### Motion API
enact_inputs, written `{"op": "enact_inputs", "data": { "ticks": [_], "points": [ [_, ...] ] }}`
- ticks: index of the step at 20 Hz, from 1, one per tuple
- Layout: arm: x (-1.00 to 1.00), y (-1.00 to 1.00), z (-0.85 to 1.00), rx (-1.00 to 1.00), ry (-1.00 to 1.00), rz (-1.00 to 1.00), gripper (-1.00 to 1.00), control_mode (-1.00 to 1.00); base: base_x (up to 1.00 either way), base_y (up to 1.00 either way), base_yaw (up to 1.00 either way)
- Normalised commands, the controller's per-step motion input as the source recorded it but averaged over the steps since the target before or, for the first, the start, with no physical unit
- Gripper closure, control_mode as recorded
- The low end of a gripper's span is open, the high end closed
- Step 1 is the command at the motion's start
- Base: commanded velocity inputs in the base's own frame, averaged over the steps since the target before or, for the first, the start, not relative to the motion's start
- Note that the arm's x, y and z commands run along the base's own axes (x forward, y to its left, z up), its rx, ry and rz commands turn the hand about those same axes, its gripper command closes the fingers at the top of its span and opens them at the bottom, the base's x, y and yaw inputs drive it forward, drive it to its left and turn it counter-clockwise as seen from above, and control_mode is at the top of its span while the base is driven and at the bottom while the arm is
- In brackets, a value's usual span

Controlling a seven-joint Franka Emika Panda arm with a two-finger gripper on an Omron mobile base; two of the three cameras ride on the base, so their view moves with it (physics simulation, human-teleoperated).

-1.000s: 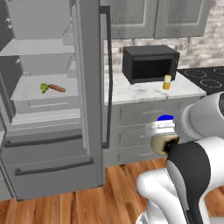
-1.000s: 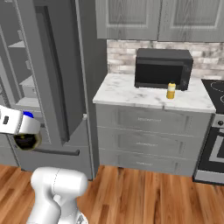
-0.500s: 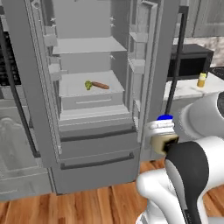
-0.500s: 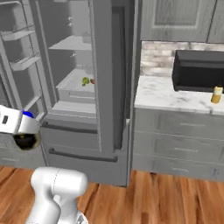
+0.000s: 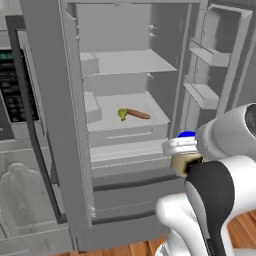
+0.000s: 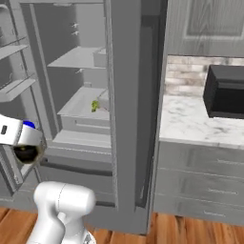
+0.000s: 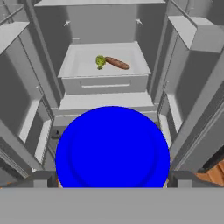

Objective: Place the mustard and mayonnaise from the counter to the top shelf of the fridge. If the existing items in the fridge are on the top shelf, move them to other shelves.

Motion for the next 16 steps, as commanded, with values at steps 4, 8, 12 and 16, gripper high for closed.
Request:
{"op": "enact_inputs", "data": {
  "ticks": [4, 8, 12, 16],
  "points": [
    [0.0, 0.0, 0.0, 0.0, 0.0, 0.0, 1.0, 1.0, 0.41, 0.13, 0.0],
    [0.0, 0.0, 0.0, 0.0, 0.0, 0.0, 1.0, 1.0, 0.2, 0.36, 0.0],
    [0.0, 0.0, 0.0, 0.0, 0.0, 0.0, 1.0, 1.0, 0.48, 0.18, 0.0],
    [0.0, 0.0, 0.0, 0.0, 0.0, 0.0, 1.0, 1.0, 0.68, 0.09, 0.0]
  ]
}}
